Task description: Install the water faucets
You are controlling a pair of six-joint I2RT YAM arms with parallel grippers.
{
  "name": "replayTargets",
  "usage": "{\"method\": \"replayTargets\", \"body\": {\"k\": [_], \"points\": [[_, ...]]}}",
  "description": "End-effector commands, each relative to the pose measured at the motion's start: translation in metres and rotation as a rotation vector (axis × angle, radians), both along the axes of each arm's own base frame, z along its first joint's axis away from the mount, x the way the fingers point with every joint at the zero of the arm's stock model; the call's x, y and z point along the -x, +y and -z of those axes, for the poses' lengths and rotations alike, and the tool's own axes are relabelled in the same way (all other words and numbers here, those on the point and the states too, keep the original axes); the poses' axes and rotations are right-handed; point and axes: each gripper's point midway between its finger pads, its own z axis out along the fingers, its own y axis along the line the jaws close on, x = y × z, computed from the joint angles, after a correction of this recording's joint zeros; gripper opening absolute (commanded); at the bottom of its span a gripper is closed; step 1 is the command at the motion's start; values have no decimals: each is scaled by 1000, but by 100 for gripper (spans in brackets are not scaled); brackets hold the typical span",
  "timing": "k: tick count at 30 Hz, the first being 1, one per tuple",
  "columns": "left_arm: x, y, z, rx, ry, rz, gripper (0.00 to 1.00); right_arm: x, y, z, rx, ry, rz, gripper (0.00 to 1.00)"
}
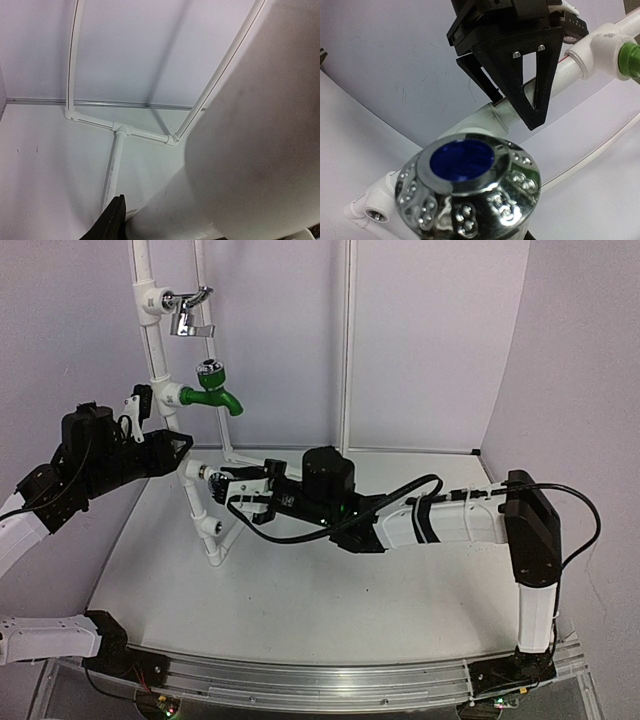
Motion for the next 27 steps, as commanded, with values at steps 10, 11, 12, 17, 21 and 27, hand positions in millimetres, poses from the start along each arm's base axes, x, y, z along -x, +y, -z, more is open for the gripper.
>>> {"method": "replayTargets", "body": {"k": [10, 11, 12, 17, 21, 27], "points": [[21, -35, -15, 243, 81, 142, 0, -11, 0, -59, -289, 378, 9, 0], [21, -35, -15, 243, 80, 142, 0, -11, 0, -59, -293, 390, 7, 0], [21, -35, -15, 243, 79, 143, 0, -11, 0, -59, -298, 403, 6, 0], [22, -36, -15, 244, 79, 146, 0, -11, -1, -62, -323, 478, -15, 0], [22, -37, -16, 249, 75, 150, 0, -16, -4, -62, -350, 547, -21, 0], [23, -39, -15, 250, 77, 155, 0, -24, -5, -62, -390, 647, -35, 0]]}}
